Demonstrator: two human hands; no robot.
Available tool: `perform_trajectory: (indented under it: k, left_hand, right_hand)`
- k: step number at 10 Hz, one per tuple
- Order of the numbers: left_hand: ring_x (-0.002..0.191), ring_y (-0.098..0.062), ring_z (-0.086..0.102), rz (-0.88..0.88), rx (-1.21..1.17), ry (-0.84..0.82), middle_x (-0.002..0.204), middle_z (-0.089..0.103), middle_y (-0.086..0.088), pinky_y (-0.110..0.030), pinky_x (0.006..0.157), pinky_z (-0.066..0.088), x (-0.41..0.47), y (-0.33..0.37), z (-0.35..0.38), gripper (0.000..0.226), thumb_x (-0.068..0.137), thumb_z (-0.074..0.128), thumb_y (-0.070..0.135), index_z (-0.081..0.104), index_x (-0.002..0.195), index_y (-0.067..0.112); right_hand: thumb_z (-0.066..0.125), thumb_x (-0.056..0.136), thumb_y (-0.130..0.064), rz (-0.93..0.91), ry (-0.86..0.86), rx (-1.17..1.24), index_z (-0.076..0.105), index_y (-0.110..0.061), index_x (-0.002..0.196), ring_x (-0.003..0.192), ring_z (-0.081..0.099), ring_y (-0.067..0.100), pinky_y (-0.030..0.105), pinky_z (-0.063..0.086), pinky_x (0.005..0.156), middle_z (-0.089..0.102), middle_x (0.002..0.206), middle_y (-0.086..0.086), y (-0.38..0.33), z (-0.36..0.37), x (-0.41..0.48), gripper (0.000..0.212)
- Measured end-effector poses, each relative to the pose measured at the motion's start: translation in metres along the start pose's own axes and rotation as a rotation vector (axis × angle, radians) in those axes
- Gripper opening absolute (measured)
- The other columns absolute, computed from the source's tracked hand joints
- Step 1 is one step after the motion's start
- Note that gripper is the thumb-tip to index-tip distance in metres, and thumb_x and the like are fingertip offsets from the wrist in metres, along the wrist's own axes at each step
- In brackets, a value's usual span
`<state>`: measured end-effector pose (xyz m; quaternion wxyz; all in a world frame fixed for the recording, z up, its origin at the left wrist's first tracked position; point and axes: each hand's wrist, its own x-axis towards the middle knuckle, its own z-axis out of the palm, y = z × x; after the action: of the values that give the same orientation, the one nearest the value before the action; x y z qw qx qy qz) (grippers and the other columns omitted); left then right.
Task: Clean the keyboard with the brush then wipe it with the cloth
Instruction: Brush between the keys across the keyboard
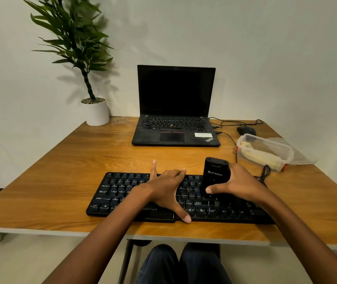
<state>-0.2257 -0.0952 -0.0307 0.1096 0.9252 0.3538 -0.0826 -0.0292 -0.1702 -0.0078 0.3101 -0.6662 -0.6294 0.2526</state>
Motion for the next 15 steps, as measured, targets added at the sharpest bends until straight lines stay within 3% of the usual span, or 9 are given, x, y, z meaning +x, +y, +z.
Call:
perform_trajectory:
  k: [2, 4, 5, 7, 9, 11, 13, 14, 15]
  left_hand:
    - [0.147, -0.019, -0.004, 0.001, 0.002, -0.003, 0.16, -0.001, -0.001, -0.064, 0.1, -0.029, 0.0, -0.001, 0.0, 0.127, 0.067, 0.067, 0.068, -0.012, 0.15, 0.014]
    - [0.147, -0.019, -0.003, 0.0, 0.01, 0.003, 0.16, 0.001, -0.002, -0.062, 0.099, -0.031, 0.0, 0.0, -0.001, 0.127, 0.067, 0.068, 0.068, -0.011, 0.15, 0.014]
    - [0.147, -0.019, -0.003, 0.001, 0.009, 0.007, 0.16, 0.0, -0.001, -0.061, 0.098, -0.032, 0.0, 0.0, 0.0, 0.127, 0.067, 0.068, 0.068, -0.011, 0.15, 0.014]
    - [0.147, -0.019, -0.002, 0.001, 0.021, 0.009, 0.16, 0.0, -0.002, -0.063, 0.099, -0.03, 0.001, -0.001, 0.0, 0.128, 0.065, 0.067, 0.07, -0.011, 0.15, 0.014]
    - [0.147, -0.019, -0.003, -0.006, 0.023, 0.002, 0.16, 0.0, -0.002, -0.063, 0.1, -0.029, 0.0, 0.0, 0.0, 0.127, 0.066, 0.067, 0.07, -0.011, 0.15, 0.015]
    - [0.147, -0.019, -0.002, -0.003, 0.029, 0.0, 0.16, 0.0, -0.002, -0.063, 0.1, -0.029, 0.0, 0.0, 0.0, 0.127, 0.066, 0.066, 0.07, -0.012, 0.15, 0.014]
    - [0.147, -0.019, -0.003, 0.0, 0.027, 0.003, 0.16, -0.001, -0.002, -0.064, 0.1, -0.028, -0.001, 0.0, 0.0, 0.127, 0.066, 0.066, 0.07, -0.012, 0.15, 0.014]
    - [0.147, -0.018, -0.004, 0.005, 0.023, 0.003, 0.16, -0.001, -0.001, -0.064, 0.1, -0.028, -0.001, -0.001, 0.001, 0.127, 0.067, 0.066, 0.07, -0.011, 0.15, 0.014]
    - [0.147, -0.018, -0.004, 0.002, 0.019, 0.006, 0.16, -0.002, -0.001, -0.064, 0.1, -0.029, -0.001, -0.001, 0.002, 0.127, 0.066, 0.066, 0.07, -0.011, 0.15, 0.014]
  right_hand:
    - [0.082, 0.066, -0.024, 0.047, 0.235, -0.06, 0.053, -0.011, 0.122, 0.097, 0.054, 0.012, 0.022, 0.041, 0.077, 0.062, 0.116, 0.006, -0.005, 0.011, 0.005, 0.065]
    - [0.084, 0.061, -0.025, 0.11, -0.006, -0.061, 0.054, -0.016, 0.118, 0.096, 0.059, 0.015, 0.026, 0.047, 0.076, 0.064, 0.11, 0.002, -0.006, -0.002, 0.005, 0.064]
    - [0.083, 0.065, -0.027, 0.066, 0.19, -0.105, 0.053, -0.012, 0.122, 0.102, 0.056, 0.015, 0.022, 0.041, 0.077, 0.062, 0.118, 0.006, -0.009, 0.01, 0.008, 0.066]
    - [0.084, 0.063, -0.025, 0.106, 0.069, -0.057, 0.054, -0.014, 0.119, 0.099, 0.056, 0.014, 0.026, 0.045, 0.08, 0.061, 0.107, 0.0, -0.008, 0.004, -0.002, 0.065]
    - [0.082, 0.066, -0.027, 0.05, 0.307, -0.098, 0.055, -0.011, 0.121, 0.104, 0.058, 0.019, 0.021, 0.042, 0.078, 0.063, 0.116, 0.007, -0.008, 0.022, 0.003, 0.063]
    - [0.084, 0.062, -0.022, 0.133, -0.011, -0.002, 0.055, -0.021, 0.106, 0.094, 0.06, 0.014, 0.024, 0.047, 0.074, 0.065, 0.105, 0.0, 0.0, -0.007, -0.013, 0.053]
    - [0.083, 0.064, -0.025, 0.019, 0.116, 0.081, 0.051, -0.03, 0.103, 0.088, 0.054, 0.0, 0.011, 0.04, 0.069, 0.055, 0.092, -0.019, -0.002, 0.015, -0.027, 0.05]
    - [0.081, 0.065, -0.018, 0.022, -0.115, 0.123, 0.05, -0.035, 0.093, 0.077, 0.058, -0.011, 0.004, 0.042, 0.062, 0.058, 0.093, -0.02, -0.004, -0.005, -0.035, 0.045]
    - [0.081, 0.065, -0.018, -0.026, -0.184, 0.07, 0.05, -0.037, 0.094, 0.077, 0.056, -0.017, -0.001, 0.041, 0.063, 0.059, 0.095, -0.02, -0.008, -0.014, -0.029, 0.047]
